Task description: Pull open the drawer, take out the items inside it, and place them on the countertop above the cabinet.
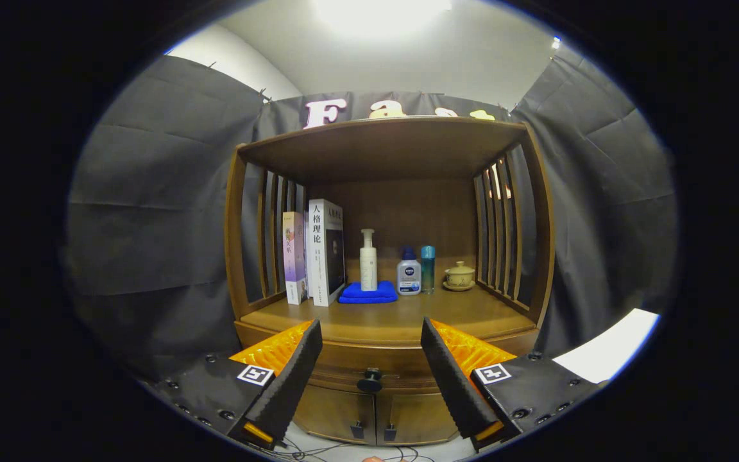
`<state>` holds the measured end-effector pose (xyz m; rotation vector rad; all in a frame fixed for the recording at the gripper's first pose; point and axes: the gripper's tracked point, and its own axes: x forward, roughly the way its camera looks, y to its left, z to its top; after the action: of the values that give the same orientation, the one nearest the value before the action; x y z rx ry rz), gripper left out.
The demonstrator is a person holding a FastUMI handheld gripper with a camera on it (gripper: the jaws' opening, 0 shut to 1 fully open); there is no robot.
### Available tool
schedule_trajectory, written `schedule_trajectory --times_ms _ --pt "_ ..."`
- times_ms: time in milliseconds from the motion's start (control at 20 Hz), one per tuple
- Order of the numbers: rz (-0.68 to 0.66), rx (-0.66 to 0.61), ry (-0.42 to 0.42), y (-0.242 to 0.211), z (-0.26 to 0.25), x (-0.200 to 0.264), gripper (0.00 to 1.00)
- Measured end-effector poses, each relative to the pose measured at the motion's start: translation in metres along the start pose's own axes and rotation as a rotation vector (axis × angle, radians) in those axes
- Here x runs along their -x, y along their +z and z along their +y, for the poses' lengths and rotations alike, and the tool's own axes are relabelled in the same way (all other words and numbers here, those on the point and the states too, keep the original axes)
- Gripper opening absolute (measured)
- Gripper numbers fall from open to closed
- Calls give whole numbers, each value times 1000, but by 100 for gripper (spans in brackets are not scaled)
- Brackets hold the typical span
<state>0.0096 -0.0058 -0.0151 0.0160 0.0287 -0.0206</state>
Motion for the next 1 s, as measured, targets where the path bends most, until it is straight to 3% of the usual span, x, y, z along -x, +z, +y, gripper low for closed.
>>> schedule_trajectory --times_ms 1000 --pt "160 -48 -35 -107 -17 -89 98"
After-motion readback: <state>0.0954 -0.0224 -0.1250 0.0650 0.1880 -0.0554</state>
